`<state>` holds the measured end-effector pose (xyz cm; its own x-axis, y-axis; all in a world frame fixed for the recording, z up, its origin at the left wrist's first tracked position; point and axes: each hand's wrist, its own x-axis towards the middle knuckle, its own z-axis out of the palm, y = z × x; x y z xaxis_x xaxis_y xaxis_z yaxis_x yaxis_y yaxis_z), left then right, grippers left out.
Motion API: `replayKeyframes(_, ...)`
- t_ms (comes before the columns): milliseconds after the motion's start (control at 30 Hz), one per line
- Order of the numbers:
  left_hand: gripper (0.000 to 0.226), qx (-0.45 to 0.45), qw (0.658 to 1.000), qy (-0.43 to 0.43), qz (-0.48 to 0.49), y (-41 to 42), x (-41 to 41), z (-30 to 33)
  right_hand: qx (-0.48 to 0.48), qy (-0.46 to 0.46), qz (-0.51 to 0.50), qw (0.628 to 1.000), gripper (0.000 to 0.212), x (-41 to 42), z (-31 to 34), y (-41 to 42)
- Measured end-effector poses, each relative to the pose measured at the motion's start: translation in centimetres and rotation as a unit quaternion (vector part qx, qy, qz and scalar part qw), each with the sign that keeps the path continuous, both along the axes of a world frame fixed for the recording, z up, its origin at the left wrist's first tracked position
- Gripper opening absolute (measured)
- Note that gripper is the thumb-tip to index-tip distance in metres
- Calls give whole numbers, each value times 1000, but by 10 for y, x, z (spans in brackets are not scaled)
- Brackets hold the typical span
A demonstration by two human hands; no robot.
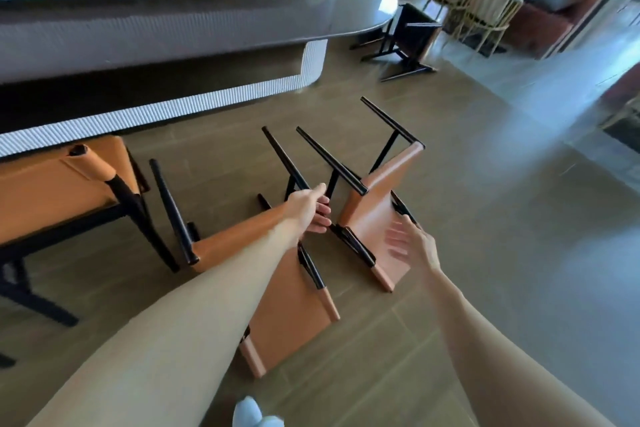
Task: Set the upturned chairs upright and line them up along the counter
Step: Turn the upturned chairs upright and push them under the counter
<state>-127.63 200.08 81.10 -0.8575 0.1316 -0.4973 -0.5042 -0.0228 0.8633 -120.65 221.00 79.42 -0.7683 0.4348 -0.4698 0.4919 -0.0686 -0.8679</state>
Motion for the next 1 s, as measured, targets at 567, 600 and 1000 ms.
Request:
replayKeyframes(567, 36, 13, 927, -62, 369, -59, 32, -76, -43, -12, 298, 954, 38, -87, -44, -24)
replayKeyframes(600, 35, 19, 913, -76, 400, -54, 42, -84, -48, -20, 320, 946, 37, -87, -52, -22)
replayKeyframes(1000, 33, 72, 806, -255, 529, 70, 195, -255, -24, -223, 356, 907, 36, -45, -230, 34)
